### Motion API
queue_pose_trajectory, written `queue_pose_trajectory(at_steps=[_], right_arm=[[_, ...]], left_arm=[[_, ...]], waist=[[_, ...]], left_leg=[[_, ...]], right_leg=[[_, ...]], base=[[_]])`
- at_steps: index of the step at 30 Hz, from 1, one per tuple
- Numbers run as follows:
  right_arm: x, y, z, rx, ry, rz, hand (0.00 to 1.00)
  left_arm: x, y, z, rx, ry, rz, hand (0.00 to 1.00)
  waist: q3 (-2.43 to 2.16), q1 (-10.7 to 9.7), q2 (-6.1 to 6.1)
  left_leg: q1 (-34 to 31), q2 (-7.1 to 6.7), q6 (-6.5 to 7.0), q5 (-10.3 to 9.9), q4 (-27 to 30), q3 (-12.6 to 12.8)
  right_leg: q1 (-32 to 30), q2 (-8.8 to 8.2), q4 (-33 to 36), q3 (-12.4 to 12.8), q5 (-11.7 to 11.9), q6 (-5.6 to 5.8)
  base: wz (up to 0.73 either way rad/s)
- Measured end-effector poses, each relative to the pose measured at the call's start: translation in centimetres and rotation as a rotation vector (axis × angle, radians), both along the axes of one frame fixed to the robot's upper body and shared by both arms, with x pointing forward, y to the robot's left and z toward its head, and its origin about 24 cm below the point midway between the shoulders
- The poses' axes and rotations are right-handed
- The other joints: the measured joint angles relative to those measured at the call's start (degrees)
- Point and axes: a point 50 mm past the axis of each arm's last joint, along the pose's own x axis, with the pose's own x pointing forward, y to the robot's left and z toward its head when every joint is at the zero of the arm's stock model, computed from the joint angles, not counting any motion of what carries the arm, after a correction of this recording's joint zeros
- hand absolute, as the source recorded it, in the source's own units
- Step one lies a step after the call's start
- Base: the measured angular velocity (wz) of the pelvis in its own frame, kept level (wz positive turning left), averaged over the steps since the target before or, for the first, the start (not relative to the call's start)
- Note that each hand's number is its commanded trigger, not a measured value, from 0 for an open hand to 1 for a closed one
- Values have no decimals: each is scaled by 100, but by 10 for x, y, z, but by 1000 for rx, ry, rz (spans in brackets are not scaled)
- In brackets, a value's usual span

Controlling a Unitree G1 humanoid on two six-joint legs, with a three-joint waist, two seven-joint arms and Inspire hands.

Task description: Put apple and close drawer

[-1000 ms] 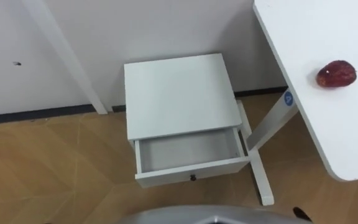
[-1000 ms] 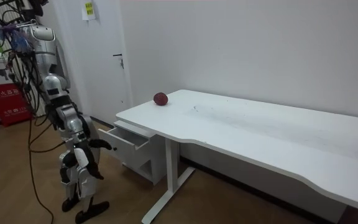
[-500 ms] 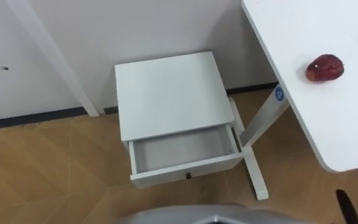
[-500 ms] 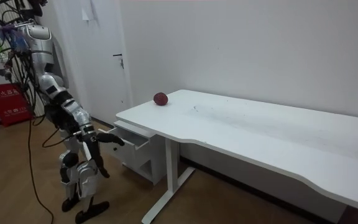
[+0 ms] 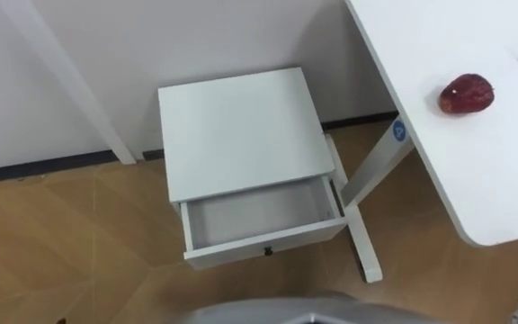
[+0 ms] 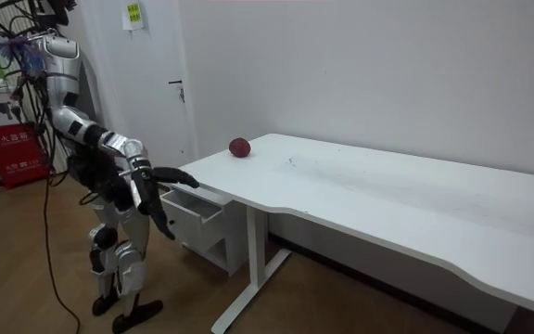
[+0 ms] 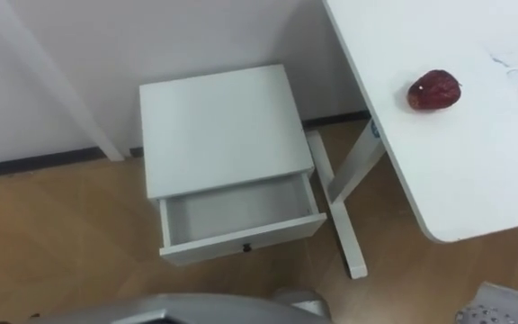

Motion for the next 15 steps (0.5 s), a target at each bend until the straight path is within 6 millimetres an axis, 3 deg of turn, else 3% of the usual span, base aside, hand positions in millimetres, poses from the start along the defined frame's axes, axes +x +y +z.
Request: queue_pose_trajectory(at_steps=[9,15], right_arm=[[14,-6,38,-201,56,-53,0],[24,-6,62,-385,136,-26,0]], left_arm=[[5,0,0,3,-11,-19,0],[6,-4,-1,-7,-1,-47,0]], waist=[[-11,-5,58],[5,22,90]], left_leg=[[-188,-9,0,0,6,-27],[-169,-14,0,1,-20,-12]], right_leg=[[-112,37,4,-14,5,3],[-101,33,-1,-31,5,4]], base=[[1],[0]])
